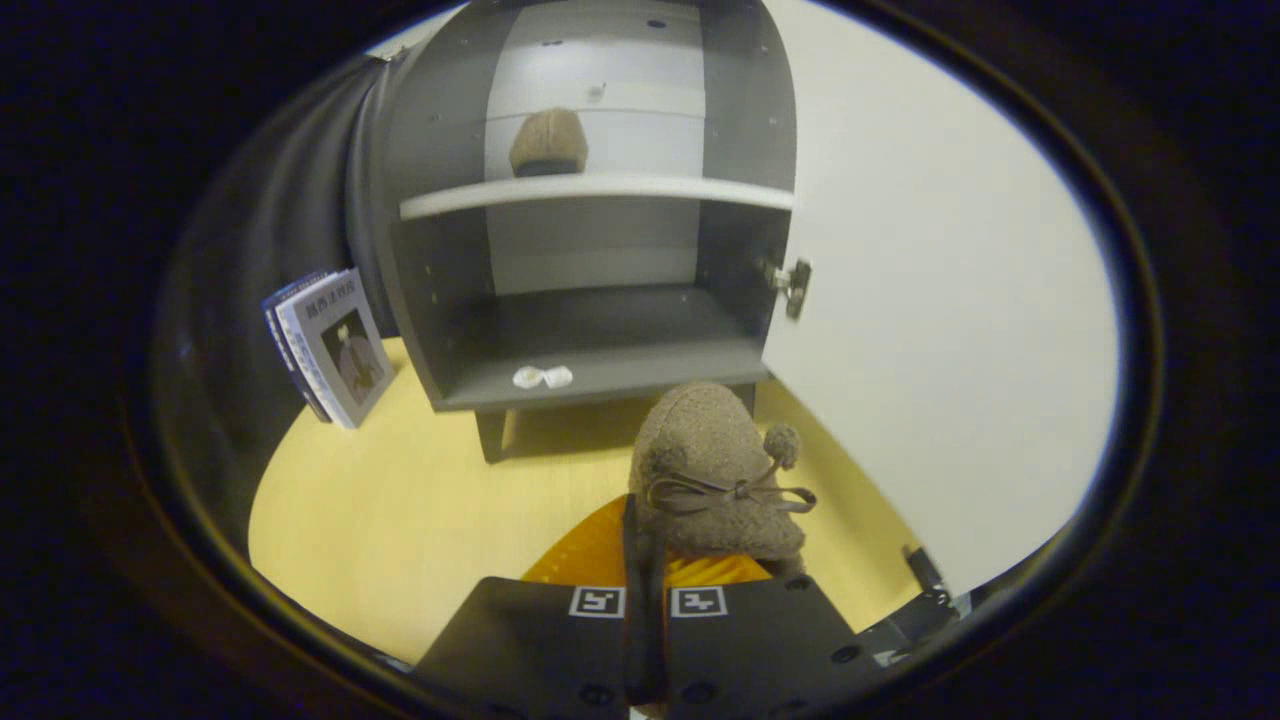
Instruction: Open the shoe cabinet door, grab the shoes and put them into the shoe cabinet, then close the shoe cabinet door.
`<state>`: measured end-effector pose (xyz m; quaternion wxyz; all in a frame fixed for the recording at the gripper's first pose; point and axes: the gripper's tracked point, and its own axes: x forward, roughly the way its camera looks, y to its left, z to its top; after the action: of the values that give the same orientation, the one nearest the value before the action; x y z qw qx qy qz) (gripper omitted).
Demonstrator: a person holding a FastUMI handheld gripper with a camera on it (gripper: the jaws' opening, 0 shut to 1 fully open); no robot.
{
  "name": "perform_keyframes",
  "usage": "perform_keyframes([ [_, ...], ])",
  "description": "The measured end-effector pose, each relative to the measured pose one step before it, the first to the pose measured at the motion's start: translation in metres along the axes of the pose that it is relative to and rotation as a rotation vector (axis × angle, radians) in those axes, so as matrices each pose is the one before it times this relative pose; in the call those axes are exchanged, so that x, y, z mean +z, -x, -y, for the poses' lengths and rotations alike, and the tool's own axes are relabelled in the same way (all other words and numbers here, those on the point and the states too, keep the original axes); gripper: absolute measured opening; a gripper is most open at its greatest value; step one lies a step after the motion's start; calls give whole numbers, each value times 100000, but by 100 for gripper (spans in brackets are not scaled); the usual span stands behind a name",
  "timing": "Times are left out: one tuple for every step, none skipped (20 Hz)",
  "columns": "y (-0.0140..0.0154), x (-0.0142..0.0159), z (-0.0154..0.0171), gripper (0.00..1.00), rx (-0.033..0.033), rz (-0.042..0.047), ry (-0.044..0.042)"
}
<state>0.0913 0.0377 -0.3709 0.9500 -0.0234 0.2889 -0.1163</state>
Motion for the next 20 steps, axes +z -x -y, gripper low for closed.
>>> perform_keyframes([
  [953,2178,-127,2,-503,1404,-231],
  [834,2168,37,3,-1087,2092,318],
  [650,2212,-33,3,-837,2307,358],
  [491,2183,-84,3,-748,2657,387],
  [257,1882,-13,3,-645,1605,984],
  [89,1822,-7,2,-249,1542,550],
  [-139,1952,-177,2,205,1689,293],
  [-306,1854,-18,2,74,1510,-69],
  [-635,1863,209,2,-258,1748,-185],
  [-820,1664,191,2,-181,1144,600],
  [-891,1400,73,2,133,1162,581],
  [-878,1266,48,2,454,884,759],
  [-1262,1111,-128,2,257,652,786],
  [-1399,1161,-18,2,531,1099,391],
  [-1681,1214,-85,2,615,867,580],
  [-1566,1096,-156,2,1037,828,669],
  [-2034,1020,-62,2,1135,602,409],
  [-1800,859,-45,2,779,-80,398],
  [-1780,697,82,2,484,232,301],
  [-1882,565,56,2,785,-52,255],
])
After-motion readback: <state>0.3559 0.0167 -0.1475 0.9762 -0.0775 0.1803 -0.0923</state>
